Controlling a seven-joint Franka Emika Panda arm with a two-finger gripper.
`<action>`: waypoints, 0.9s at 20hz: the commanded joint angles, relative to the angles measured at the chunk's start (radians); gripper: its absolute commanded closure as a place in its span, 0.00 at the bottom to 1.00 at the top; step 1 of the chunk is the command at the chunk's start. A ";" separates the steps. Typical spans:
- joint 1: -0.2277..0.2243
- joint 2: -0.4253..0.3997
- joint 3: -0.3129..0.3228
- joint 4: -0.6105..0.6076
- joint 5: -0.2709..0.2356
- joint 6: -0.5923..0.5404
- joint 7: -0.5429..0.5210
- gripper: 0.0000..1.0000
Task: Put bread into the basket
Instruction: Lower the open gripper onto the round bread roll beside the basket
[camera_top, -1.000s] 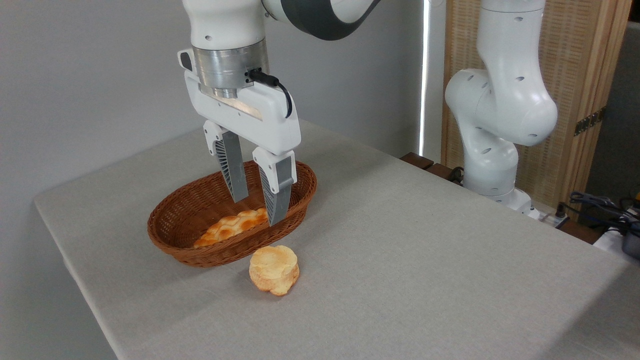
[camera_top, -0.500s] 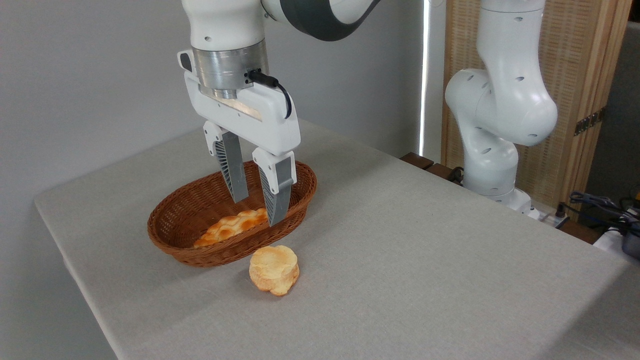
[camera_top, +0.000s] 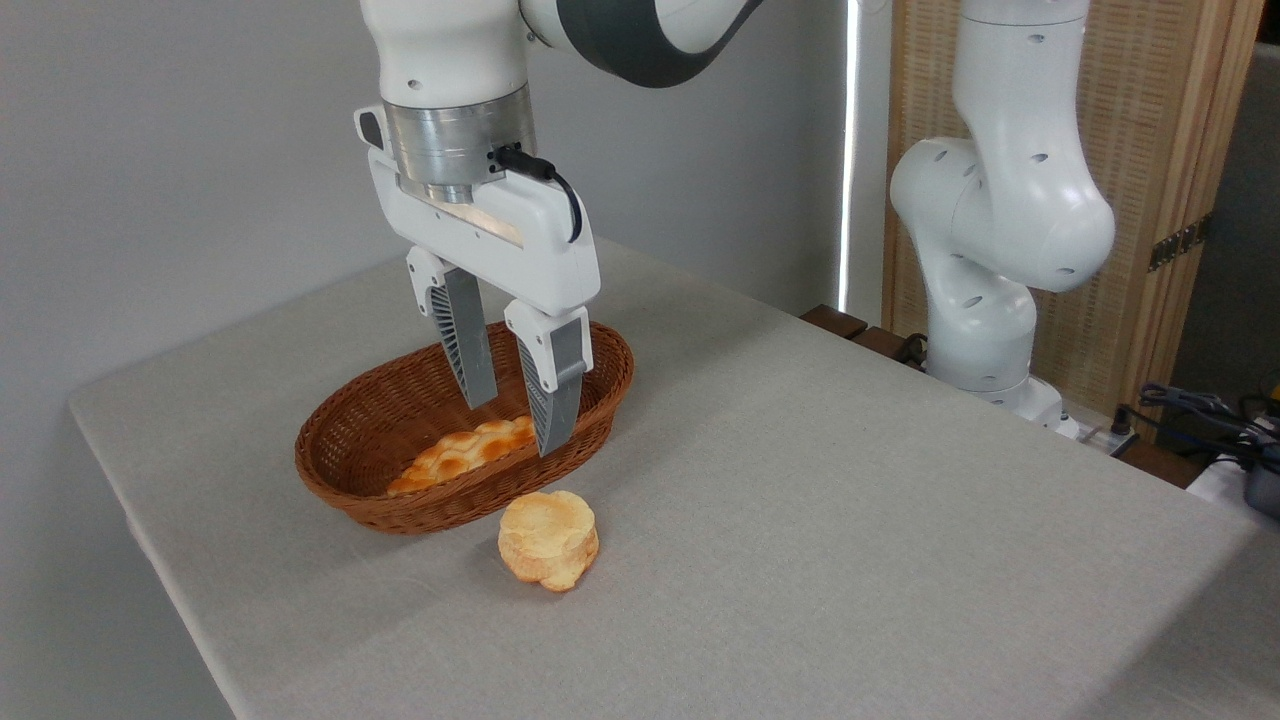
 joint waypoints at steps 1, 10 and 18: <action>-0.007 0.011 -0.012 0.022 0.004 -0.015 -0.012 0.00; -0.005 0.018 -0.048 -0.002 0.004 -0.009 -0.007 0.00; 0.007 0.006 -0.033 -0.119 0.004 0.063 0.171 0.00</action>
